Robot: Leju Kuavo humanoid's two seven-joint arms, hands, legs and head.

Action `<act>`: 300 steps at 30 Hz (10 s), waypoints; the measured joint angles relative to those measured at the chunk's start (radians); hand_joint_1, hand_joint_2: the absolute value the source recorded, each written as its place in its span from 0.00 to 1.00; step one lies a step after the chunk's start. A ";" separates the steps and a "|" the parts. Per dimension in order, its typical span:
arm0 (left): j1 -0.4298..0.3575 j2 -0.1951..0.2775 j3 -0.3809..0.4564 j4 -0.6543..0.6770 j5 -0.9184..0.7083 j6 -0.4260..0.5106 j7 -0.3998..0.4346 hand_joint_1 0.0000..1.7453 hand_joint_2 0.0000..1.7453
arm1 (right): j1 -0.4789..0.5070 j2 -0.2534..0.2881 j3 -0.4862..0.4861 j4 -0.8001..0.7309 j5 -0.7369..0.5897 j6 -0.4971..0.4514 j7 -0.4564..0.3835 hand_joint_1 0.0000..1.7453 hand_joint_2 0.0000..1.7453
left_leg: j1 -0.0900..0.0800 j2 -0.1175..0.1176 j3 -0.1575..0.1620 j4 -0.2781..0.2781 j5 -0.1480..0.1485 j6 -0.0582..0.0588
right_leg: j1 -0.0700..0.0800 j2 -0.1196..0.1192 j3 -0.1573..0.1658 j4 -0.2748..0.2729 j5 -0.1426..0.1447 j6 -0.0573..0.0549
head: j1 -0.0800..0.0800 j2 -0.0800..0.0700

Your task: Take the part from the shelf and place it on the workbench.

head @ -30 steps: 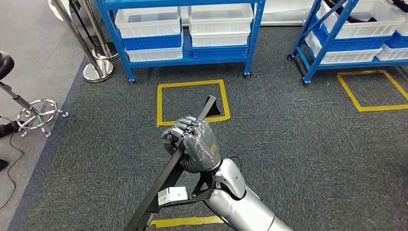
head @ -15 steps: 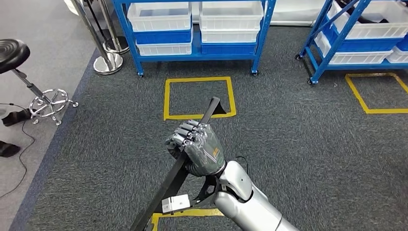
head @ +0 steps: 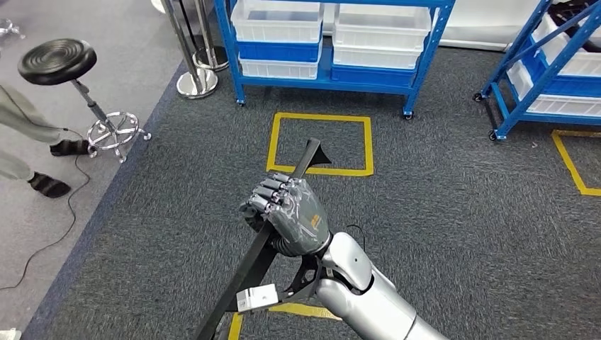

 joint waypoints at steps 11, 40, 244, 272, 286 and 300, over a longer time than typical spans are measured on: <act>0.003 -0.018 0.001 0.000 0.002 0.013 -0.007 0.00 0.00 | 0.006 -0.021 0.003 -0.003 0.001 -0.003 0.004 1.00 1.00 | 0.007 -0.118 -0.021 -0.003 0.030 0.039 | -0.007 0.103 -0.075 0.187 -0.070 0.020 | 0.002 0.000; 0.025 0.027 0.012 0.000 0.020 0.022 -0.022 0.00 0.00 | 0.031 -0.029 0.003 -0.053 0.014 -0.027 0.001 1.00 1.00 | 0.008 -0.104 -0.033 -0.010 0.047 0.036 | -0.006 0.092 -0.110 0.268 -0.135 0.021 | -0.003 0.000; 0.019 0.015 -0.050 -0.001 0.059 0.056 -0.055 0.00 0.00 | -0.050 -0.147 -0.315 0.110 0.047 0.037 0.066 1.00 1.00 | 0.019 0.004 -0.063 0.040 0.036 -0.014 | -0.009 -0.001 0.023 -0.006 -0.013 0.013 | -0.018 0.000; 0.018 0.014 -0.080 -0.001 0.034 0.033 -0.042 0.00 0.00 | -0.109 -0.203 -0.562 0.185 0.045 -0.069 -0.049 1.00 1.00 | 0.014 -0.062 -0.130 0.193 -0.017 -0.001 | -0.013 0.089 0.001 -0.011 0.017 0.000 | -0.015 0.000; 0.014 0.012 -0.098 -0.001 0.021 0.021 -0.046 0.00 0.00 | -0.130 -0.207 -0.669 0.053 -0.123 0.032 -0.032 1.00 1.00 | 0.006 -0.063 -0.043 0.011 0.039 0.052 | -0.014 0.091 -0.128 0.246 -0.084 0.046 | -0.014 0.000; 0.013 0.006 -0.099 -0.001 0.035 0.006 -0.069 0.00 0.00 | -0.241 -0.242 -0.669 0.326 -0.228 0.241 0.096 1.00 1.00 | 0.009 -0.061 -0.178 0.292 -0.087 -0.002 | -0.008 0.085 -0.005 -0.023 0.029 -0.007 | -0.016 0.000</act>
